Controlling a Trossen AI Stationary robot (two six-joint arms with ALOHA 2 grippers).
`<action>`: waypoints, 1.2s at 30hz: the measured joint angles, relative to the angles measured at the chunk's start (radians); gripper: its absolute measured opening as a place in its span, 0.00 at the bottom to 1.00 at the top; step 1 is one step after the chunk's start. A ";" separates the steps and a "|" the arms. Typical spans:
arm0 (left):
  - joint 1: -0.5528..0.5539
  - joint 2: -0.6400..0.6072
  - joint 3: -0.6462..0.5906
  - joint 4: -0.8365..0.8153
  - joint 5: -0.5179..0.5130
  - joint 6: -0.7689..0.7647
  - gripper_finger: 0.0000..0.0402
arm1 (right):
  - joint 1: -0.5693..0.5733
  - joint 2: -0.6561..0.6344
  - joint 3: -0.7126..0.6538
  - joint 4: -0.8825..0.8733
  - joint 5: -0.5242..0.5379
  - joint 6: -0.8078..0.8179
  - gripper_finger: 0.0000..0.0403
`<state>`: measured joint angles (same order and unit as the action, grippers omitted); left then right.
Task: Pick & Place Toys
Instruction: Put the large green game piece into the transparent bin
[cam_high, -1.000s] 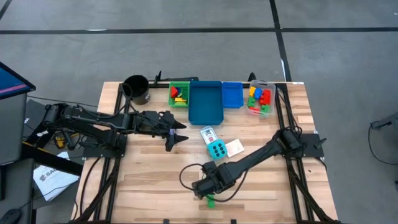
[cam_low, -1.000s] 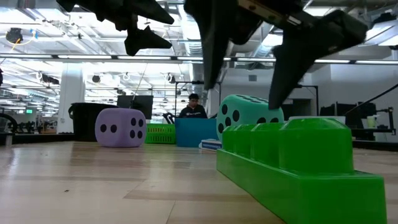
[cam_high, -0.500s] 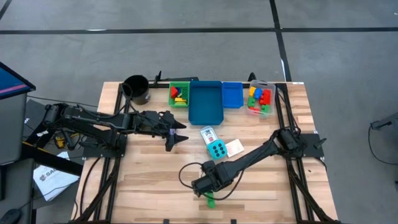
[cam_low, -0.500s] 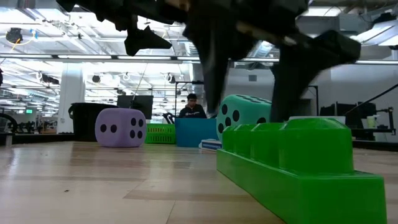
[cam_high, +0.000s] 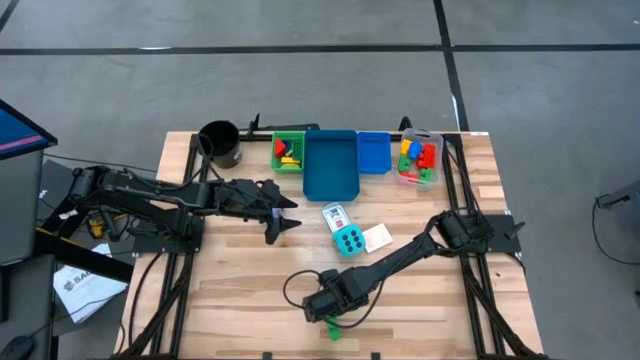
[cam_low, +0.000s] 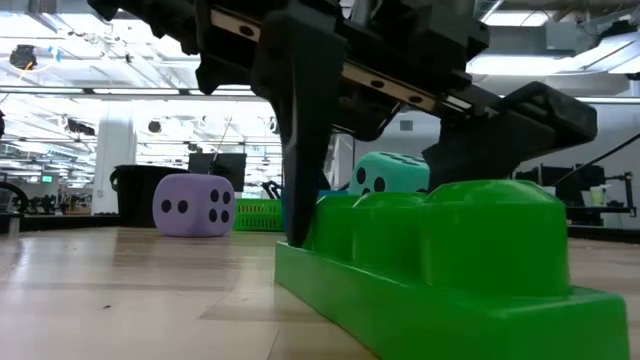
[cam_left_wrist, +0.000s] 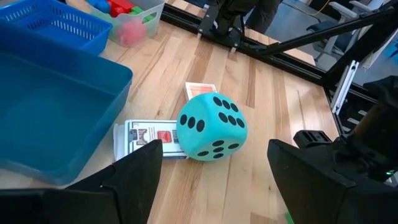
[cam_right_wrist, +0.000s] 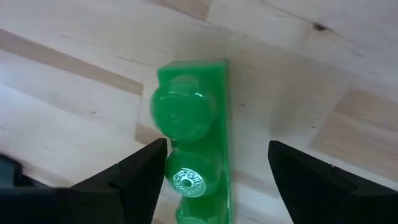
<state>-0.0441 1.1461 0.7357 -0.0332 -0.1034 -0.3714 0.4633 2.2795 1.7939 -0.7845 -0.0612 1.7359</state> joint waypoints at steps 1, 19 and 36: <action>0.000 0.000 0.000 0.002 0.000 0.000 0.71 | 0.000 0.000 0.000 -0.003 -0.001 0.000 0.68; 0.000 0.000 0.000 -0.004 0.000 0.000 0.71 | 0.000 -0.004 0.002 0.043 -0.020 -0.119 0.28; 0.000 0.000 0.001 -0.004 0.000 0.000 0.71 | 0.000 -0.030 -0.001 0.034 -0.021 -0.189 0.28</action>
<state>-0.0439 1.1461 0.7364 -0.0373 -0.1036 -0.3714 0.4633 2.2496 1.7930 -0.7505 -0.0819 1.5470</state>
